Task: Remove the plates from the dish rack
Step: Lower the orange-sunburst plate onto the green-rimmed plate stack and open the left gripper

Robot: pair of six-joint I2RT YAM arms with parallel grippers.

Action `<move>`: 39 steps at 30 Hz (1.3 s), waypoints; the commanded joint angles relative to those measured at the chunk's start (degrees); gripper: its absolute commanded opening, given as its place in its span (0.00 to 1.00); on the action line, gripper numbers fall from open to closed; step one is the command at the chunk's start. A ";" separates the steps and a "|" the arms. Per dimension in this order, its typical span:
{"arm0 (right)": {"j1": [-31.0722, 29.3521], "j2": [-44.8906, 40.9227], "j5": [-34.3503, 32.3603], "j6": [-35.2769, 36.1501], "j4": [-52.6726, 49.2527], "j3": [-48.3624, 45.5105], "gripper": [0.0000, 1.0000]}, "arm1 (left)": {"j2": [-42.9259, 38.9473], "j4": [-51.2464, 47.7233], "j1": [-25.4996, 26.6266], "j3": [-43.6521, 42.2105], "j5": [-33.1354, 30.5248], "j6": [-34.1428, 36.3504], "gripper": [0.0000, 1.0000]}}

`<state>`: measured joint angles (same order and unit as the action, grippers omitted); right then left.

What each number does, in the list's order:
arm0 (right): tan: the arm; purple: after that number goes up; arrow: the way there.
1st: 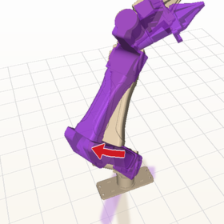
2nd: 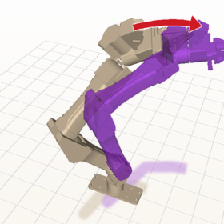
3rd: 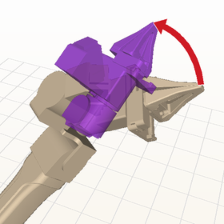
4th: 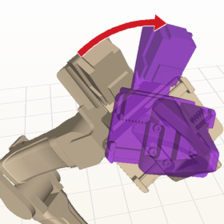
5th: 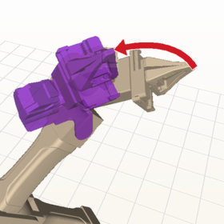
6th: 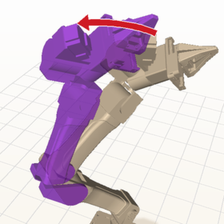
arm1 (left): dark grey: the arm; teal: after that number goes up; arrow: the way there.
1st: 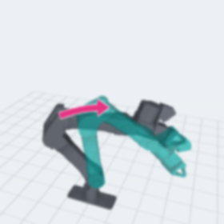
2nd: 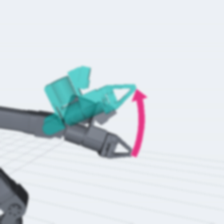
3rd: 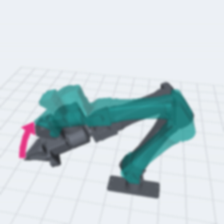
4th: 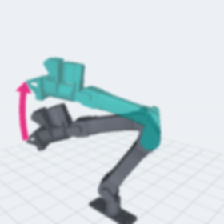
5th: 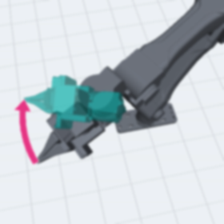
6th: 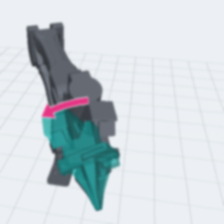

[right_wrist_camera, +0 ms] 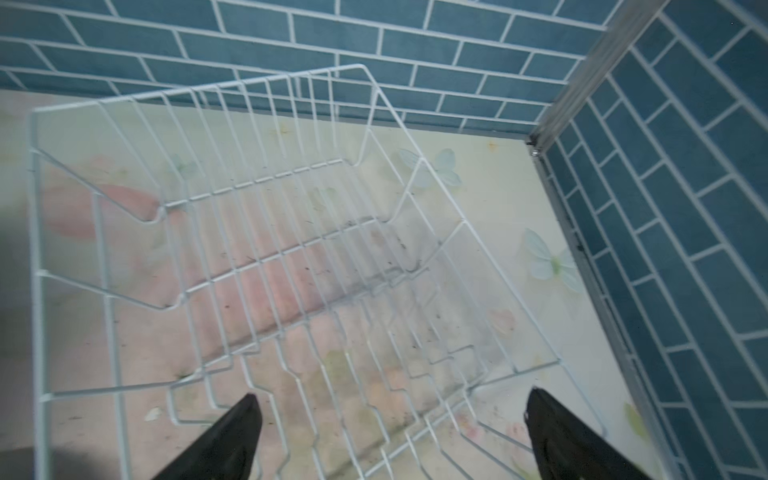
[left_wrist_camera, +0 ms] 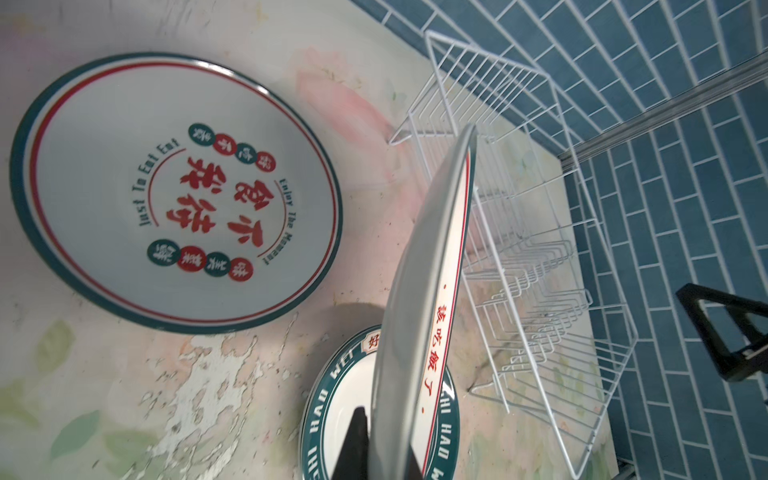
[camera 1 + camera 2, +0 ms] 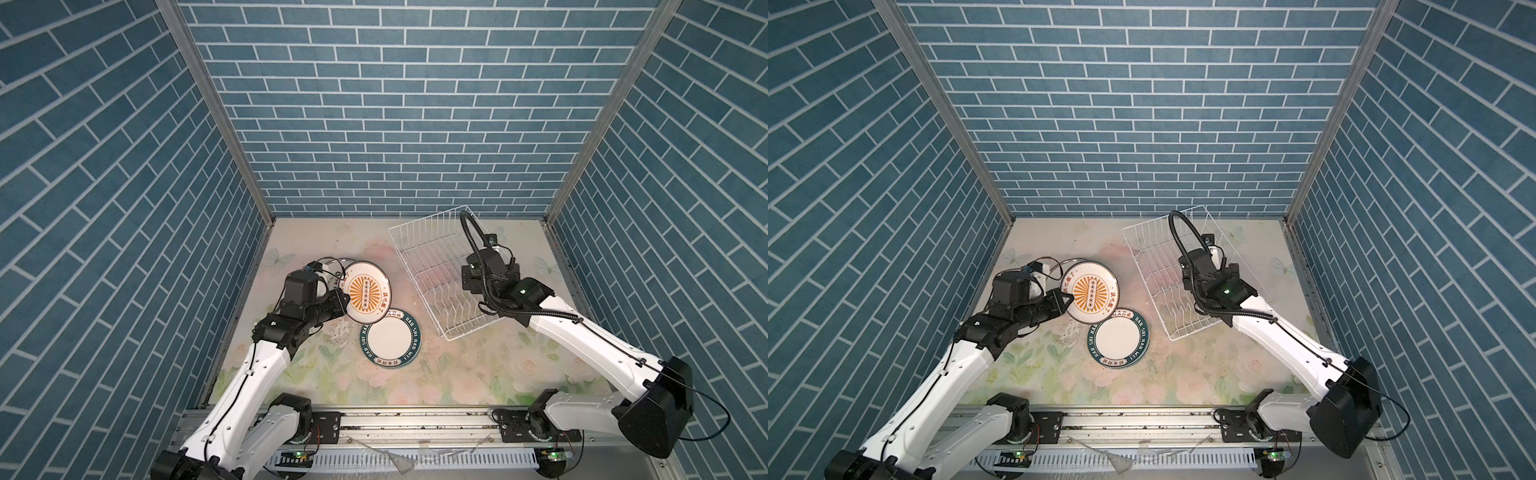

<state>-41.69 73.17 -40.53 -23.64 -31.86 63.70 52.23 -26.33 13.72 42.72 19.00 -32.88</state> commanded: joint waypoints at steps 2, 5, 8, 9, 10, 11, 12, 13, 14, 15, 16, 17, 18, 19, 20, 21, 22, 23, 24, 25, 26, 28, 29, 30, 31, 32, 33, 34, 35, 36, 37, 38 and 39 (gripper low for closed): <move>-0.30 2.51 -15.88 -2.08 -12.55 4.82 0.99 | -0.44 -8.32 -0.36 1.98 -0.16 1.52 0.00; -0.24 3.62 -18.13 -3.15 -12.94 4.15 0.99 | -1.31 -11.84 -0.36 2.44 -0.54 0.99 0.00; -0.19 4.30 -19.08 -3.00 -12.14 3.37 0.99 | -2.45 -15.48 -0.36 3.03 -0.80 0.49 0.00; -0.23 4.43 -19.08 -2.80 -12.13 3.26 0.99 | -2.71 -16.42 -0.27 3.10 -1.05 0.44 0.00; -0.27 4.53 -18.91 -2.49 -12.01 3.02 0.99 | -3.17 -17.31 -0.27 3.09 -1.21 0.45 0.00; -0.15 4.54 -18.47 -1.94 -11.60 2.56 0.99 | -3.58 -17.90 -0.26 2.99 -1.17 0.44 0.00; -0.26 4.45 -18.15 -1.33 -10.96 2.05 0.99 | -3.91 -18.34 -0.27 2.82 -0.99 0.09 0.00; -0.22 4.28 -17.71 -0.69 -9.97 1.40 0.99 | -4.18 -18.60 -0.19 2.43 -0.47 -0.21 0.00; -0.14 4.11 -17.17 0.14 -9.01 0.51 0.99 | -4.29 -18.67 -0.14 1.95 0.34 -0.81 0.00; -0.11 3.96 -16.60 0.96 -7.70 -0.24 0.99 | -4.25 -18.44 -0.09 1.26 1.17 -1.46 0.00; -0.18 3.85 -15.99 1.42 -6.69 -1.02 0.99 | -4.27 -18.17 0.07 0.61 1.84 -2.04 0.00; -0.12 3.74 -15.12 1.87 -5.48 -1.71 0.99 | -4.32 -17.61 0.38 -0.24 2.44 -2.64 0.00; -0.04 3.78 -14.00 2.10 -5.01 -2.12 0.99 | -4.32 -17.09 0.72 -0.99 2.86 -3.35 0.00; -0.10 3.83 -13.23 2.06 -4.89 -2.26 0.99 | -4.29 -16.56 1.06 -1.67 3.20 -3.89 0.00; -0.07 3.99 -12.64 2.02 -4.79 -2.60 0.99 | -4.32 -16.17 1.51 -2.35 3.31 -4.59 0.00; -0.06 4.05 -12.23 1.93 -4.72 -2.92 0.99 | -4.41 -15.86 2.01 -2.53 3.11 -5.05 0.00; -0.05 4.09 -11.80 1.93 -4.54 -3.26 0.99 | -4.59 -15.58 2.35 -2.50 2.91 -5.49 0.00; -0.06 4.09 -11.24 1.93 -4.21 -3.59 0.99 | -4.73 -15.29 2.77 -3.96 2.88 -6.00 0.00; -0.03 4.09 -10.74 1.93 -3.95 -3.92 0.99 | -4.86 -15.09 2.89 -4.21 2.94 -6.39 0.00; -0.04 4.09 -10.28 1.93 -3.74 -4.01 0.99 | -5.07 -14.92 3.05 -4.35 3.16 -6.80 0.00; 0.00 4.24 -9.84 2.01 -3.68 -4.16 0.99 | -5.23 -14.99 3.13 -4.49 3.25 -7.09 0.00; -0.03 4.48 -9.35 2.02 -3.57 -4.26 0.99 | -5.46 -15.60 3.42 -4.28 2.91 -7.54 0.00; 0.01 4.68 -9.14 2.09 -3.50 -4.24 0.99 | -5.65 -15.78 3.59 -4.52 3.03 -7.83 0.00; 0.03 4.79 -8.97 2.04 -3.39 -4.34 0.99 | -5.77 -15.74 3.67 -4.80 3.06 -8.06 0.00; 0.02 4.97 -8.76 2.08 -3.15 -4.41 0.99 | -6.05 -15.54 3.75 -5.23 3.31 -8.43 0.00; 0.03 5.18 -8.60 2.13 -2.89 -4.53 0.99 | -6.16 -15.31 3.77 -5.73 3.57 -8.79 0.00; -0.03 5.30 -8.40 2.28 -2.73 -4.63 0.99 | -6.34 -14.90 3.86 -6.16 3.87 -8.94 0.00; -0.04 5.45 -7.81 2.40 -2.68 -4.52 0.99 | -6.56 -14.26 3.86 -6.79 4.30 -9.38 0.00; -0.03 5.50 -7.31 2.54 -2.68 -4.39 0.99 | -6.76 -13.59 3.86 -7.41 4.62 -9.95 0.00; 0.02 5.51 -7.21 2.54 -2.68 -4.42 0.99 | -6.81 -13.30 3.95 -7.79 4.83 -10.30 0.00; 0.03 5.50 -7.10 2.63 -2.69 -4.48 0.99 | -6.72 -13.09 4.03 -8.06 4.94 -10.44 0.00; 0.01 5.50 -7.02 2.71 -2.69 -4.55 0.99 | -6.57 -13.11 4.10 -8.23 4.99 -10.64 0.00; -0.02 5.37 -6.92 2.67 -2.68 -4.56 0.99 | -6.52 -13.01 4.23 -8.36 5.05 -10.71 0.00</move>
<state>-41.74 78.13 -48.10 -22.02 -34.94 60.88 46.11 -41.50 17.43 34.72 22.59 -42.48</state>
